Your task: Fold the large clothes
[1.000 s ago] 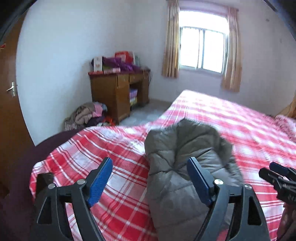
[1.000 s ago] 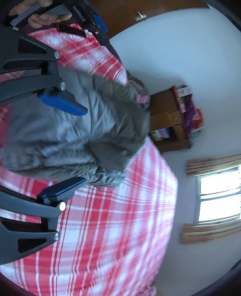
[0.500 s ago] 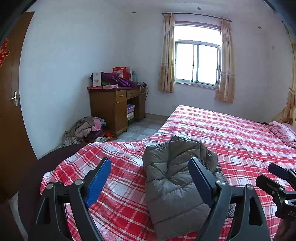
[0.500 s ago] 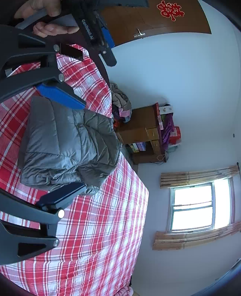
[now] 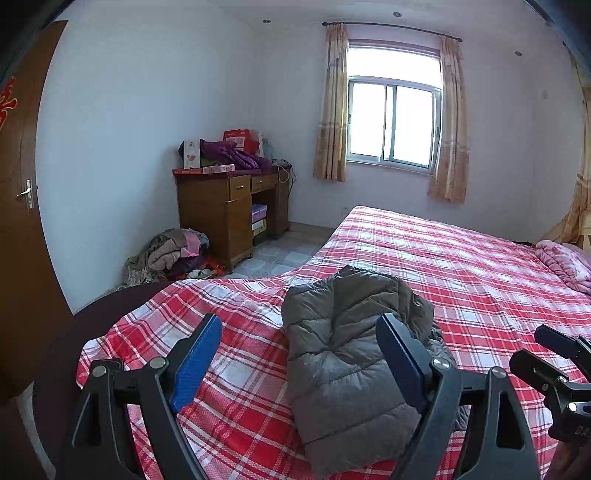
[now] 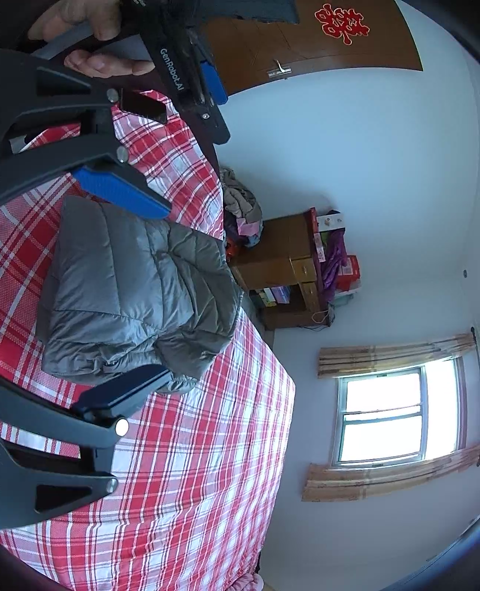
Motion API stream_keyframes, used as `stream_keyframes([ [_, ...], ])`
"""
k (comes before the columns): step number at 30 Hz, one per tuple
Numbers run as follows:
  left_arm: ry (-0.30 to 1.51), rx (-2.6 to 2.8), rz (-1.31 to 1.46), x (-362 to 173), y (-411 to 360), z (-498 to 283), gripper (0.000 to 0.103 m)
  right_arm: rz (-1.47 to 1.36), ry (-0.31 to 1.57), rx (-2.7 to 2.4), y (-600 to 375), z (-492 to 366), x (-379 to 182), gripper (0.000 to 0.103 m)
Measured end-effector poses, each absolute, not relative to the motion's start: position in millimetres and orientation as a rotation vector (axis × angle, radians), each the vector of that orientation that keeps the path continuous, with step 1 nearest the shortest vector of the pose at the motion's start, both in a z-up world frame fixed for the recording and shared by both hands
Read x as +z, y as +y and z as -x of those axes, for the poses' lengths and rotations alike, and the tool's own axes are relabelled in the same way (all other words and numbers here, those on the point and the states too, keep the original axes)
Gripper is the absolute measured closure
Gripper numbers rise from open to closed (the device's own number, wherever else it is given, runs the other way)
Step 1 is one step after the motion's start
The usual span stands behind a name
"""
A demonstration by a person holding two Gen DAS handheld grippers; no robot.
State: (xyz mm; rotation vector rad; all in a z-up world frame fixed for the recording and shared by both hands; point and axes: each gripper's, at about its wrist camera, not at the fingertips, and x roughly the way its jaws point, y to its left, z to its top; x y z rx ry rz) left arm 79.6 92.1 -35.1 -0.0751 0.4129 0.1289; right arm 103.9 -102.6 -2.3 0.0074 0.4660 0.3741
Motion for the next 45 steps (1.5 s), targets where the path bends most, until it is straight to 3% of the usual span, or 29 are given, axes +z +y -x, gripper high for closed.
stream_keyframes([
  [45,0.465,0.118,0.049,-46.0,85.2,-89.5,0.017,-0.023,0.461,0.372,-102.7,-103.6,-3.1,0.019],
])
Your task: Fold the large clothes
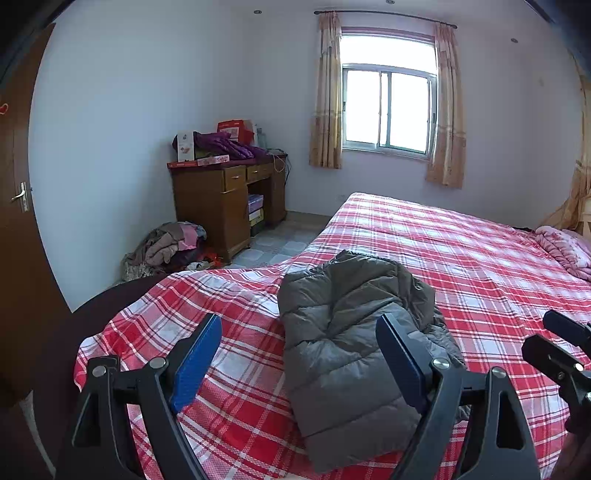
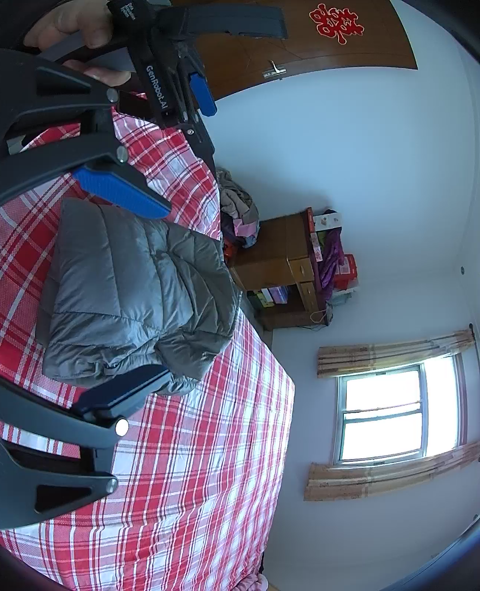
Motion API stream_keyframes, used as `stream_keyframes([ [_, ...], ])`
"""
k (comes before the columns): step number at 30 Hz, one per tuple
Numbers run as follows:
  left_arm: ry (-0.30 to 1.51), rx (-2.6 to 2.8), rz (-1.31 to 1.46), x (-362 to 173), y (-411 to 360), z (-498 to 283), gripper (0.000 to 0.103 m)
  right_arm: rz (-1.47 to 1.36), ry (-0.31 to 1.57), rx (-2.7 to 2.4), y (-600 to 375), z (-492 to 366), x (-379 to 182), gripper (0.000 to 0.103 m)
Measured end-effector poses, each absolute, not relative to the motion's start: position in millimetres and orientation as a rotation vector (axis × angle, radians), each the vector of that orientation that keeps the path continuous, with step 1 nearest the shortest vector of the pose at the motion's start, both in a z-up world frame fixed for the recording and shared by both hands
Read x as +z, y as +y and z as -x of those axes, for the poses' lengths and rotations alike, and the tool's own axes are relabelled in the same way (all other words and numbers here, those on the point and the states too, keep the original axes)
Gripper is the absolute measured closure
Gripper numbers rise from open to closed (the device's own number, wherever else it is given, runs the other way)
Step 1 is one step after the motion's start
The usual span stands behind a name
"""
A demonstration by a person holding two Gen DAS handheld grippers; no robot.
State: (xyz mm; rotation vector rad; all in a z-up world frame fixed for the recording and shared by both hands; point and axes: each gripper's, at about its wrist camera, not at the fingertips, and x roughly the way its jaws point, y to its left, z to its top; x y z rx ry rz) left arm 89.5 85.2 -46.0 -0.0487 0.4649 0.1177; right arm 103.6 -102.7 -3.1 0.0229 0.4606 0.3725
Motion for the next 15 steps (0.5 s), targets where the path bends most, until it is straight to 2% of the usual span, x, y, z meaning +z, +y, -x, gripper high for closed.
stream_keyframes([
  [15,0.495,0.113,0.038,-59.0,84.6,-96.5,0.017,-0.009,0.466,0.371,-103.6,-103.5,-3.8,0.019],
])
